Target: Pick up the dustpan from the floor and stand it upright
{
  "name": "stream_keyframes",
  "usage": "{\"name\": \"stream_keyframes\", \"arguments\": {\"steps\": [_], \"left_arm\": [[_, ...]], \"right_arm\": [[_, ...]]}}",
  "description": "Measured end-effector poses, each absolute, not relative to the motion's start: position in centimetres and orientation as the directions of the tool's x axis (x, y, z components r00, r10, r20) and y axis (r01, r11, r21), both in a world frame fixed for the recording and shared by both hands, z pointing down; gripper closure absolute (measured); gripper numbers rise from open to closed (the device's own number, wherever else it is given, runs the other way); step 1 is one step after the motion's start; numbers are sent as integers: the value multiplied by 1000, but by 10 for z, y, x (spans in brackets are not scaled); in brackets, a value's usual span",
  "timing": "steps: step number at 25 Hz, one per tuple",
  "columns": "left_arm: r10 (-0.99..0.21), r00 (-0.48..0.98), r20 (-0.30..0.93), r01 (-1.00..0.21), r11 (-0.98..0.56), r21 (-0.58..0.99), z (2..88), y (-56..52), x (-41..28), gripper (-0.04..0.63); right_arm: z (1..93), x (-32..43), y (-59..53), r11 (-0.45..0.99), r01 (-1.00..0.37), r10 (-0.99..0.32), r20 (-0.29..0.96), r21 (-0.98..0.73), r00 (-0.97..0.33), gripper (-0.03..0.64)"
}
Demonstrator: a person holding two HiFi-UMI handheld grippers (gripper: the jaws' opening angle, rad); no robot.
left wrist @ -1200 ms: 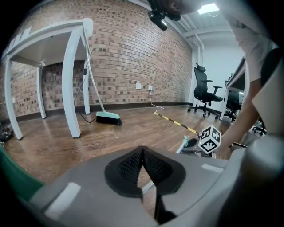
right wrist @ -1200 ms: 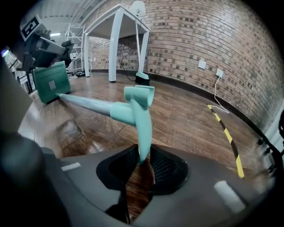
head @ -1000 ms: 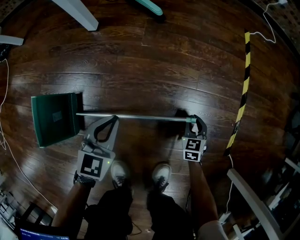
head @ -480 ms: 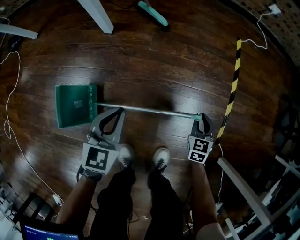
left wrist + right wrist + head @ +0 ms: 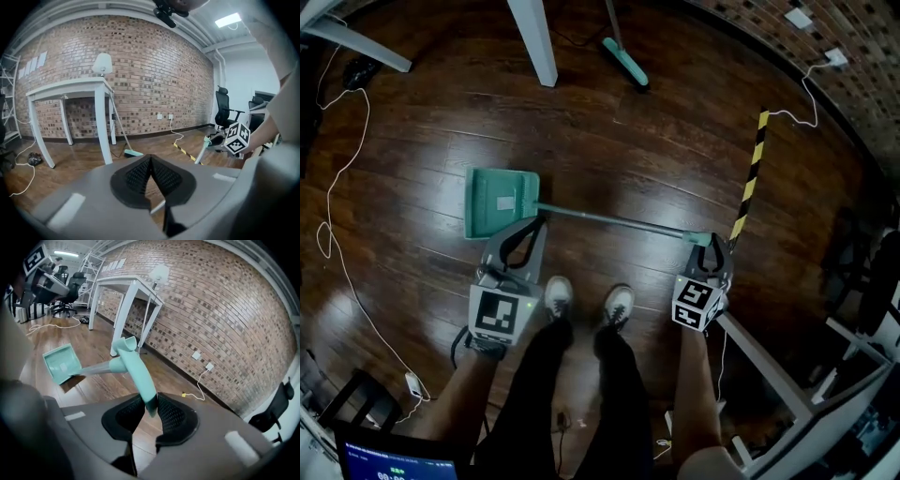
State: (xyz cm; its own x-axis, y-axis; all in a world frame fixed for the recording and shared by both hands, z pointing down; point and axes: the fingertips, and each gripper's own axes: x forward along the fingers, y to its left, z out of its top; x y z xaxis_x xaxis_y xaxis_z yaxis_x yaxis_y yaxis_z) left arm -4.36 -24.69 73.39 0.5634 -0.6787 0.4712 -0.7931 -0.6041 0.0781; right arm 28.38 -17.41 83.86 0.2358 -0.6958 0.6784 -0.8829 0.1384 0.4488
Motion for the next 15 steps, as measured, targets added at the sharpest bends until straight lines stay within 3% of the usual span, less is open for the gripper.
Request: {"name": "stream_keyframes", "arguments": {"steps": [7, 15], "left_arm": [[-718, 524, 458, -825, -562, 62, 678, -240, -80, 594], [-766, 478, 430, -866, -494, 81, 634, -239, -115, 594]], "right_arm": [[744, 238, -187, 178, -821, -763, 603, 542, 233, 512], [674, 137, -214, 245, -816, -843, 531, 523, 87, 500]]}}
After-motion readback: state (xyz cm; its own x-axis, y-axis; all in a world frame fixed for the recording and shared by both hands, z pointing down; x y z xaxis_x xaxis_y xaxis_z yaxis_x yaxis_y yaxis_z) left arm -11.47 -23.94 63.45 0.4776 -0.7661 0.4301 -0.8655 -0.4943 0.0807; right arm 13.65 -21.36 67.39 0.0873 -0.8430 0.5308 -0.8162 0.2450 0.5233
